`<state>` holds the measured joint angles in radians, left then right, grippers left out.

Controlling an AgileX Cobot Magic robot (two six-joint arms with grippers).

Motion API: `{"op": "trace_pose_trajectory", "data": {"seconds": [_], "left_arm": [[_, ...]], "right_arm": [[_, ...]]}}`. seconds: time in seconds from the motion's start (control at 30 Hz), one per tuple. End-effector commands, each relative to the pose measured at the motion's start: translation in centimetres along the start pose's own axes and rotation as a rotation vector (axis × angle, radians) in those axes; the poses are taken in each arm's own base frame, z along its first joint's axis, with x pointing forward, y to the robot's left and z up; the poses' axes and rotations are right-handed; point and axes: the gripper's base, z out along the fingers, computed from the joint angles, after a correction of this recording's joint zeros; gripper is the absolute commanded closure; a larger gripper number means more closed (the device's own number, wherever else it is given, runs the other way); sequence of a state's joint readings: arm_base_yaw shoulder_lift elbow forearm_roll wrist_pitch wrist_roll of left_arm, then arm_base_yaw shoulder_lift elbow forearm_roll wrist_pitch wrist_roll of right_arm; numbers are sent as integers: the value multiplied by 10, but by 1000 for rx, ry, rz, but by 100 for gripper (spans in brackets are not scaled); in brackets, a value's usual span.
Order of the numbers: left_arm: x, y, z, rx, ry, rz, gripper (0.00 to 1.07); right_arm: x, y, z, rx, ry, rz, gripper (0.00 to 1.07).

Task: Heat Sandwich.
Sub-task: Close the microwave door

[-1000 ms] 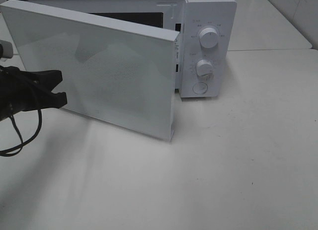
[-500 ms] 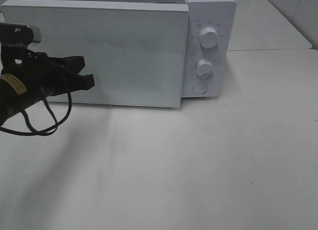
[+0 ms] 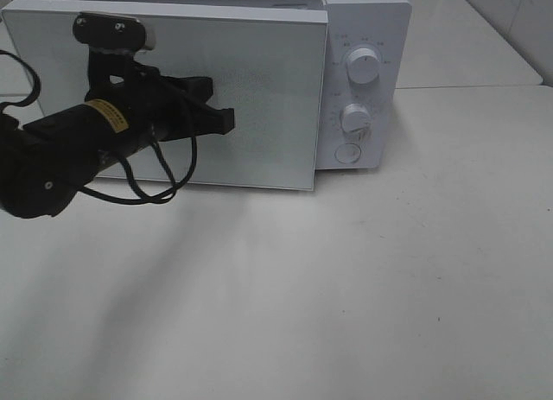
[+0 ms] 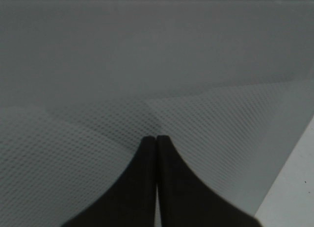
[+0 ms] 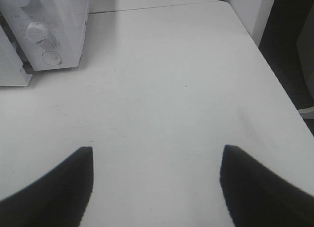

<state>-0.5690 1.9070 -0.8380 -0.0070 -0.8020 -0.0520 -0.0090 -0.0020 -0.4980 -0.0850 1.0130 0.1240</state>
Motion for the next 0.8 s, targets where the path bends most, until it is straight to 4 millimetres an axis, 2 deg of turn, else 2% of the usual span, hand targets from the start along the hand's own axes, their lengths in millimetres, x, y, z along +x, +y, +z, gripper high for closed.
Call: {"op": "trace_pose_trajectory", "data": {"seconds": [0.03, 0.17, 0.43, 0.8], "left_arm": [[-5, -9, 11, 1, -5, 24, 107], [-8, -14, 24, -22, 9, 40, 107], [-15, -11, 47, -66, -9, 38, 107], [-24, -11, 68, -73, -13, 36, 107]], "right_arm": [[1, 0, -4, 3, -42, 3, 36], [1, 0, -4, 3, -42, 3, 37], [1, 0, -4, 3, -42, 3, 37], [1, 0, -4, 3, -42, 3, 37]]}}
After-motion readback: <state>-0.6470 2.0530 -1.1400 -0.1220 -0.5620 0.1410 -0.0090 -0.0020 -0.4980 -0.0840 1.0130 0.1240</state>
